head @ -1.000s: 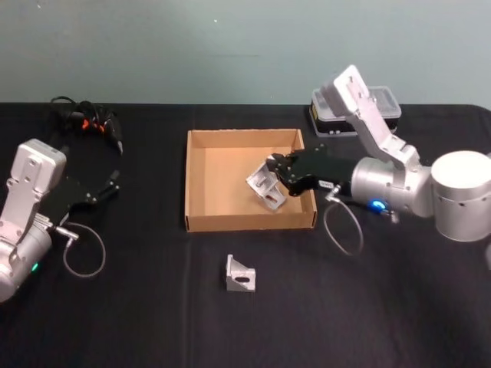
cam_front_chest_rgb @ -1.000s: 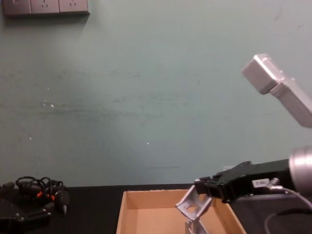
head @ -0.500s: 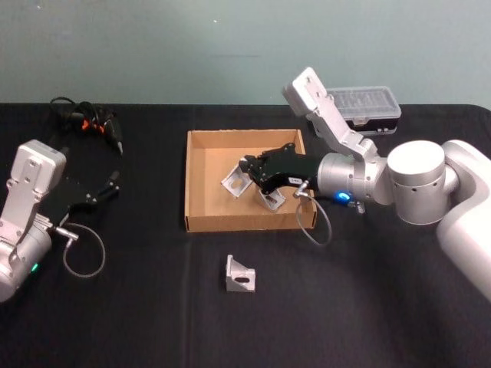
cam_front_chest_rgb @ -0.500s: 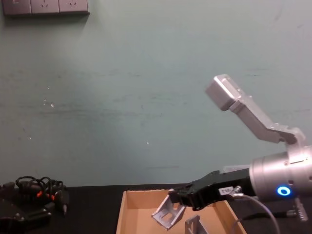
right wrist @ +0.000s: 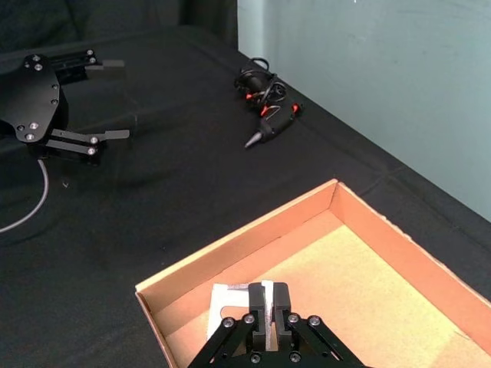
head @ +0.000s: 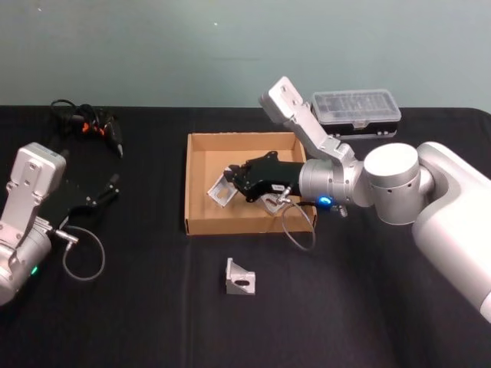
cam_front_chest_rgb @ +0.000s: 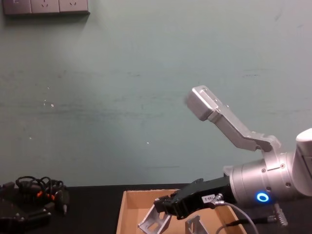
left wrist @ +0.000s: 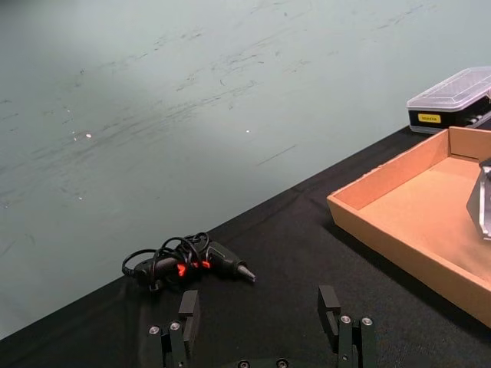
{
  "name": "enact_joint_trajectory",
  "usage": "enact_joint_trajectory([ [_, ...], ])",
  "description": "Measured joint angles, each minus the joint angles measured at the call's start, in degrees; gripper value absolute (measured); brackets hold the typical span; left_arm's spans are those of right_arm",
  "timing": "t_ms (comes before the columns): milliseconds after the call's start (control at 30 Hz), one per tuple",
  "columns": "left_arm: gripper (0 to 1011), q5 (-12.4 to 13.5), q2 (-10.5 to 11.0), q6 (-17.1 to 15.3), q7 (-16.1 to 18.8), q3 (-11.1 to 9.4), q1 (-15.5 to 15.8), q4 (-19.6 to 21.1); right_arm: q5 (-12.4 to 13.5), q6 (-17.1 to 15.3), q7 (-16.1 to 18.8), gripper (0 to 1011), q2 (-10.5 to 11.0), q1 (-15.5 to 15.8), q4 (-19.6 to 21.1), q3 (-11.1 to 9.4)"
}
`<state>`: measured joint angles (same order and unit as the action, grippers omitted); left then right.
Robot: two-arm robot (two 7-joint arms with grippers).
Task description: Use one hand to pick up the angle iron from the table and place it into the box.
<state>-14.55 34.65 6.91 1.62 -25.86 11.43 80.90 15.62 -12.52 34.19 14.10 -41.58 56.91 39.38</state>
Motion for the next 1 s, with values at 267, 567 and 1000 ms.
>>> enact_joint_trajectory([
  [267, 1011, 0.00, 0.00, 0.00, 0.00, 0.00, 0.00, 0.00, -1.26, -0.42, 0.55, 77, -0.85, -0.11, -1.06, -0.09],
  [567, 1011, 0.00, 0.00, 0.00, 0.00, 0.00, 0.00, 0.00, -2.41, -0.68, 1.14, 157, -1.34, -0.01, -1.66, -0.49],
  [1000, 1011, 0.00, 0.00, 0.00, 0.00, 0.00, 0.00, 0.00, -2.47, -0.81, 0.11, 563, 0.05, 2.37, 3.30, -2.68],
])
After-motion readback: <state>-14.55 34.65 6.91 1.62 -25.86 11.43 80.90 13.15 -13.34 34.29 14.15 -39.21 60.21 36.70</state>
